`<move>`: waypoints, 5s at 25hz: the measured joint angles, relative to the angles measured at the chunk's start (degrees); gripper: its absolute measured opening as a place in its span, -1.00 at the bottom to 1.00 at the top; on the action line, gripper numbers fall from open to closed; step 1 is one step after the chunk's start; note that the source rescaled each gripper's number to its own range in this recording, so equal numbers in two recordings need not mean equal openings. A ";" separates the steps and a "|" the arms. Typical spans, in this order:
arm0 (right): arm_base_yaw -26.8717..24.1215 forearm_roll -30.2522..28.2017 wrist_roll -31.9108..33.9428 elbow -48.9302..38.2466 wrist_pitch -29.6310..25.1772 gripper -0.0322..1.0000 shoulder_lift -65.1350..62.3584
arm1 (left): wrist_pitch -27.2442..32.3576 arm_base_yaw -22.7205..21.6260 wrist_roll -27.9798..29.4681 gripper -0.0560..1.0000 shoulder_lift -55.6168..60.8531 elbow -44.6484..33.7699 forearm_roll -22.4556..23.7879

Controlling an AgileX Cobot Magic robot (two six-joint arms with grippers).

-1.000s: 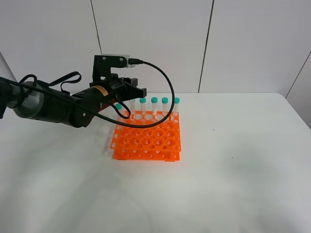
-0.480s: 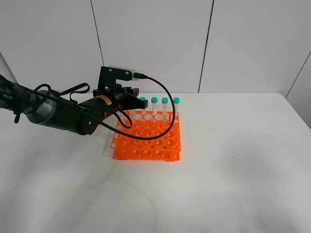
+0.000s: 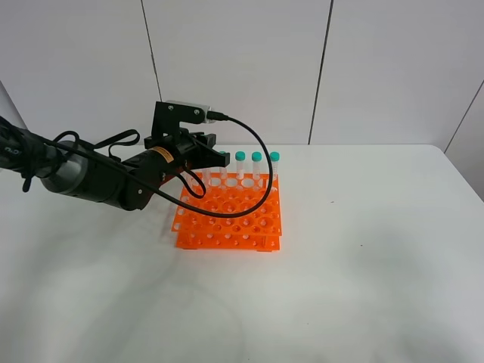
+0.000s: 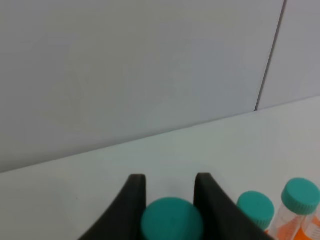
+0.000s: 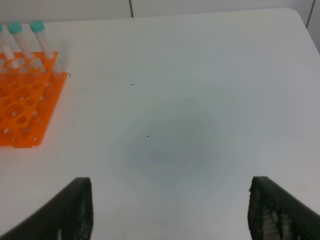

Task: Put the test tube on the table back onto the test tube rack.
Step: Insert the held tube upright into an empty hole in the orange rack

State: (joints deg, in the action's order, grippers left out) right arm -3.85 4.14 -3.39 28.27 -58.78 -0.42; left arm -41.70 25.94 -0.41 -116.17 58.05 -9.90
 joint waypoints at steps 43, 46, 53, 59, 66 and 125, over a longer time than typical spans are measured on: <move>0.00 0.00 0.00 0.00 0.00 0.47 0.00 | -5.12 -0.64 2.57 -0.88 -4.71 -1.25 1.10; 0.00 0.00 0.00 0.00 0.00 0.47 0.00 | -5.16 -0.64 2.57 -0.88 -4.71 -1.25 1.10; 0.00 0.00 0.00 0.00 0.00 0.47 0.00 | -4.43 -0.64 2.57 -0.88 -4.71 -1.25 1.10; 0.00 0.00 0.00 0.00 0.00 0.47 0.00 | -3.82 -0.64 2.57 -0.88 -4.71 -1.25 1.10; 0.00 0.00 0.00 0.00 0.00 0.47 0.00 | -2.78 -0.64 2.57 -0.88 -4.71 -1.25 1.10; 0.00 0.00 0.00 0.00 0.00 0.47 0.00 | 0.26 -0.64 2.76 -0.57 -1.54 -1.27 1.73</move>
State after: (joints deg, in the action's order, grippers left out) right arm -3.85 4.14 -3.39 28.27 -58.78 -0.42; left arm -41.44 25.30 2.35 -117.72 56.78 -8.17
